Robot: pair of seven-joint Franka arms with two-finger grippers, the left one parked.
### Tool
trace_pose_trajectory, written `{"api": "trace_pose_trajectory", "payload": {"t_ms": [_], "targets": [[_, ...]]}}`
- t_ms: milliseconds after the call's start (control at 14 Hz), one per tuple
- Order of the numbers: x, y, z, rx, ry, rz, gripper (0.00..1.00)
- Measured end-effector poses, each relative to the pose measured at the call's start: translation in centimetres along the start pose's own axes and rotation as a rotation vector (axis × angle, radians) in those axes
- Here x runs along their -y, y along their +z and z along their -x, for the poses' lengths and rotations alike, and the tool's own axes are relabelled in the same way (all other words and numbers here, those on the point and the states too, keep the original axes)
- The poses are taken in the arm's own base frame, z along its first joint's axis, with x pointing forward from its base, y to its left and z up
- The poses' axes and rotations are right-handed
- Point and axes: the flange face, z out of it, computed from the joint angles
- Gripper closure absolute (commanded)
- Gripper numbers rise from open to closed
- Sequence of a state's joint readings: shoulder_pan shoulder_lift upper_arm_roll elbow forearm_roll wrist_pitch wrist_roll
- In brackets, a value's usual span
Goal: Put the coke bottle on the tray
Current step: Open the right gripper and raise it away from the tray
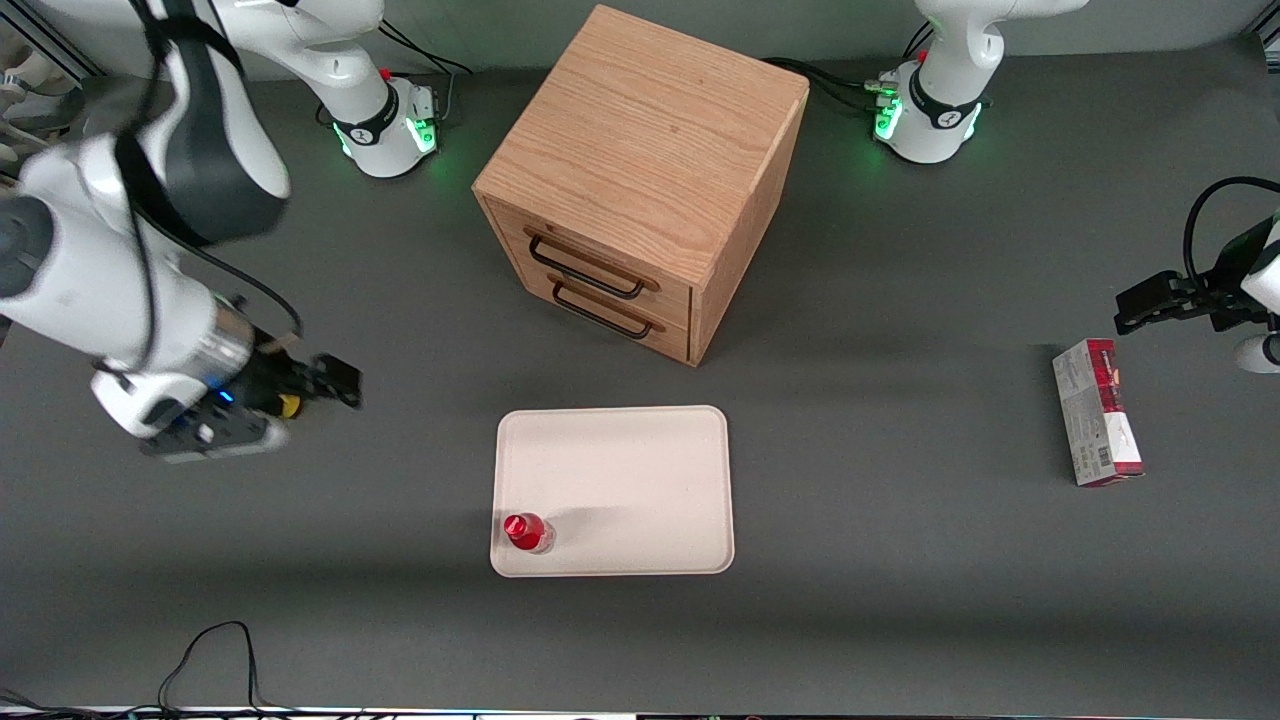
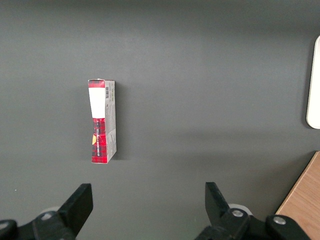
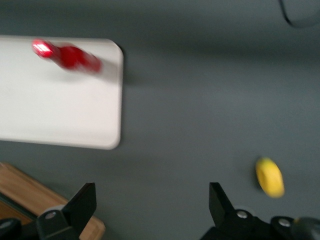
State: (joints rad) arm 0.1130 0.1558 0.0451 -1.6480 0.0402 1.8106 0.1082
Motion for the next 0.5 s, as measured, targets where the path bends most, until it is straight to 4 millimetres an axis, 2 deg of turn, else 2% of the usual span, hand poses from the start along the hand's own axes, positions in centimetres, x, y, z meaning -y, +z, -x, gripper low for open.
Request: {"api": "trace_pose_trajectory", "payload": {"t_ms": [214, 357, 500], "targets": [[-4.8, -3.7, 5.2, 0.035, 0.058, 0.006, 0.0], [-6.7, -6.2, 7.2, 0.02, 0.084, 0.009, 0.0], [-7.3, -7.6, 8.0, -0.002, 0.09, 0.022, 0.0]]}}
